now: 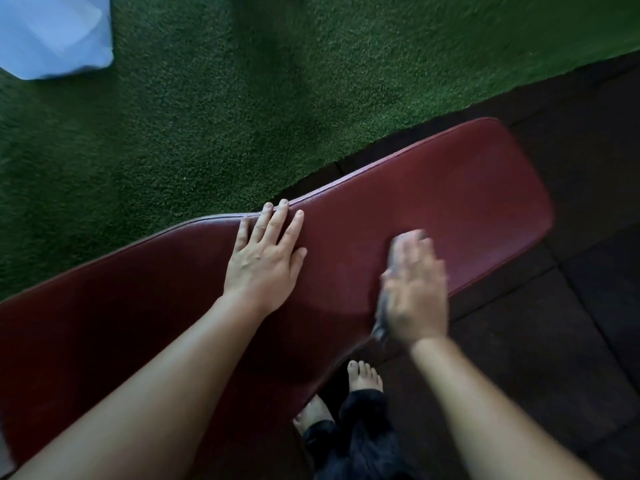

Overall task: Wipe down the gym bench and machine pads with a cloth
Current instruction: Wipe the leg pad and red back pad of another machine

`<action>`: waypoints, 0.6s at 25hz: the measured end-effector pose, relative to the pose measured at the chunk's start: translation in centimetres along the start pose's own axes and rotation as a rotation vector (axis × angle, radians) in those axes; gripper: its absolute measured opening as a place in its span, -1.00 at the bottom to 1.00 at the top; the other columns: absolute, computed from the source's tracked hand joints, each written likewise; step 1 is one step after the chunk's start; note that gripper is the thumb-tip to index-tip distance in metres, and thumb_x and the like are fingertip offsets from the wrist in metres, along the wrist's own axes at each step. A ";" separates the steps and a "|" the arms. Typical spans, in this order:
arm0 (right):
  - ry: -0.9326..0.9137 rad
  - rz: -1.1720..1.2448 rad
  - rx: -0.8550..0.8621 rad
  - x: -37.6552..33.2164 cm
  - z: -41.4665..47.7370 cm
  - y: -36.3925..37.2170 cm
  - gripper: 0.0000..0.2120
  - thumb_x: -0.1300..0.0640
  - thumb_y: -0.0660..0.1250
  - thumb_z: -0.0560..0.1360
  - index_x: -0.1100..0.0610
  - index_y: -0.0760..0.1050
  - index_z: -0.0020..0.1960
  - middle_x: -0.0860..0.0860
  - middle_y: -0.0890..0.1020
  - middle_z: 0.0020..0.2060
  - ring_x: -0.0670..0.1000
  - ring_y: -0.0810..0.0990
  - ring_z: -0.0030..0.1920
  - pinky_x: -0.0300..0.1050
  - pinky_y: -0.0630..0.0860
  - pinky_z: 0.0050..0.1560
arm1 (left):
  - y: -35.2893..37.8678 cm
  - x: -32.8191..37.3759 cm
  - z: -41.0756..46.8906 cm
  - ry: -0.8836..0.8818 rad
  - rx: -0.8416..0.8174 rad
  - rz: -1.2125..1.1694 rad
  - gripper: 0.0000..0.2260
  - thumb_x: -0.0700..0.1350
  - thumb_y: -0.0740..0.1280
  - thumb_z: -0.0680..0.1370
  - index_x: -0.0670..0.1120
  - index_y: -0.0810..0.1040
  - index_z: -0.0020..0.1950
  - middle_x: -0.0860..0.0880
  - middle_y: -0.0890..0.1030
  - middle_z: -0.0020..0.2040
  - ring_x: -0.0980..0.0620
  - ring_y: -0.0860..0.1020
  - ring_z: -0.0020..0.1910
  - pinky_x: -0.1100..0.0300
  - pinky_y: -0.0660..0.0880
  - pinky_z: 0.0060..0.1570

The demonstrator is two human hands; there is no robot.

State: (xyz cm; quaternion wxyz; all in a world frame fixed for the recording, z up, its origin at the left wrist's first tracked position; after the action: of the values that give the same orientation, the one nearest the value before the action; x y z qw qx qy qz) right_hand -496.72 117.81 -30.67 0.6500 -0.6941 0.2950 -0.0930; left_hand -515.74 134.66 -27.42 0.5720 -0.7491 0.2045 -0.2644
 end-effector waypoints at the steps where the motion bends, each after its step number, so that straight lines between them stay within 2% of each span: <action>1: 0.186 0.046 0.010 3.5 1.7 -0.9 -0.33 -0.10 -0.05 0.63 0.17 0.10 0.66 0.13 0.09 0.66 0.16 0.03 0.66 0.30 0.11 0.56 | 0.0 -0.1 0.0 0.001 0.003 0.004 -0.45 0.15 0.10 0.70 0.06 0.13 0.68 -0.01 0.04 0.70 -0.04 -0.03 0.68 -0.13 -0.10 0.63; 3: 0.380 0.109 0.013 7.1 3.7 -2.2 -0.32 -0.12 -0.06 0.64 0.19 0.05 0.67 0.12 0.04 0.67 0.13 -0.02 0.67 0.30 0.06 0.59 | 0.0 -0.1 0.1 0.000 0.013 0.003 -0.45 0.14 0.10 0.70 0.06 0.13 0.68 -0.02 0.05 0.70 -0.05 -0.03 0.68 -0.15 -0.08 0.63; 4: 0.376 0.107 0.037 5.5 3.6 -2.3 -0.31 -0.13 -0.06 0.64 0.19 0.04 0.67 0.13 0.03 0.67 0.13 -0.03 0.67 0.30 0.05 0.59 | -0.1 0.0 0.1 -0.005 0.007 0.001 -0.45 0.14 0.10 0.70 0.06 0.13 0.68 -0.02 0.05 0.70 -0.05 -0.03 0.68 -0.16 -0.08 0.63; 6: 0.146 0.065 0.035 -1.6 1.0 -0.7 -0.32 -0.12 -0.02 0.64 0.18 0.06 0.67 0.14 0.06 0.66 0.15 -0.01 0.66 0.26 0.03 0.61 | 0.0 0.0 0.1 -0.018 -0.006 0.004 -0.45 0.15 0.09 0.70 0.07 0.12 0.68 0.00 0.03 0.71 -0.04 -0.04 0.68 -0.16 -0.07 0.63; 8: -0.211 0.055 -0.075 -8.5 -3.7 1.4 -0.33 -0.10 0.06 0.63 0.14 0.10 0.67 0.11 0.10 0.66 0.13 0.02 0.66 0.19 0.00 0.61 | -0.2 0.1 0.1 -0.025 -0.002 0.005 -0.44 0.16 0.08 0.69 0.07 0.14 0.68 0.01 0.04 0.71 -0.04 -0.03 0.68 -0.15 -0.06 0.63; 9: -0.325 0.023 -0.092 -9.1 -4.6 1.7 -0.34 -0.10 0.07 0.63 0.12 0.12 0.67 0.08 0.11 0.66 0.11 0.03 0.66 0.18 0.02 0.60 | -0.3 0.1 0.0 -0.022 -0.005 0.004 -0.44 0.16 0.07 0.69 0.07 0.14 0.68 0.01 0.04 0.70 -0.04 -0.03 0.68 -0.14 -0.06 0.63; 10: -0.349 0.010 -0.071 -7.6 -3.6 1.5 -0.35 -0.09 0.07 0.63 0.11 0.12 0.67 0.07 0.11 0.66 0.09 0.04 0.66 0.21 0.06 0.58 | -0.3 0.1 0.0 -0.014 -0.009 0.004 -0.45 0.16 0.08 0.69 0.07 0.14 0.68 0.01 0.04 0.70 -0.04 -0.02 0.68 -0.14 -0.05 0.63; 12: -0.119 0.007 -0.014 -1.5 0.3 0.3 -0.36 -0.10 0.01 0.64 0.12 0.10 0.67 0.08 0.09 0.66 0.10 0.03 0.66 0.28 0.13 0.56 | -0.4 -0.3 0.0 0.012 -0.002 0.009 -0.46 0.15 0.09 0.69 0.08 0.15 0.68 0.02 0.06 0.70 -0.04 0.00 0.68 -0.12 -0.03 0.63; 14: 0.167 0.061 -0.006 3.4 3.1 -1.2 -0.32 -0.15 -0.06 0.64 0.14 0.04 0.67 0.09 0.04 0.67 0.09 -0.02 0.66 0.28 0.07 0.59 | -0.5 -0.9 0.0 0.059 0.021 0.020 -0.47 0.14 0.09 0.69 0.08 0.17 0.67 0.02 0.09 0.70 -0.04 0.04 0.68 -0.09 0.01 0.63; 15: 0.226 0.066 -0.001 3.2 3.5 -1.4 -0.30 -0.18 -0.08 0.64 0.15 0.02 0.68 0.09 0.02 0.67 0.10 -0.04 0.67 0.27 0.04 0.61 | -0.5 -1.2 -0.1 0.083 0.028 0.022 -0.47 0.14 0.09 0.69 0.08 0.18 0.67 0.02 0.10 0.69 -0.05 0.05 0.67 -0.08 0.03 0.62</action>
State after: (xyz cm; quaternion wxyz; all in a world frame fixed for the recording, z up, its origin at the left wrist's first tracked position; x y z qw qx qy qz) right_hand -491.97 119.05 -30.58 0.6150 -0.6694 0.3890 -0.1492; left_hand -516.68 135.45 -27.09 0.5762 -0.7272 0.2325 -0.2917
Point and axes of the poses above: each hand's wrist, its own z-axis towards the middle knuckle, its own y-axis out of the palm, x = y × z, the point moved 8 cm from there along z, towards the middle knuckle
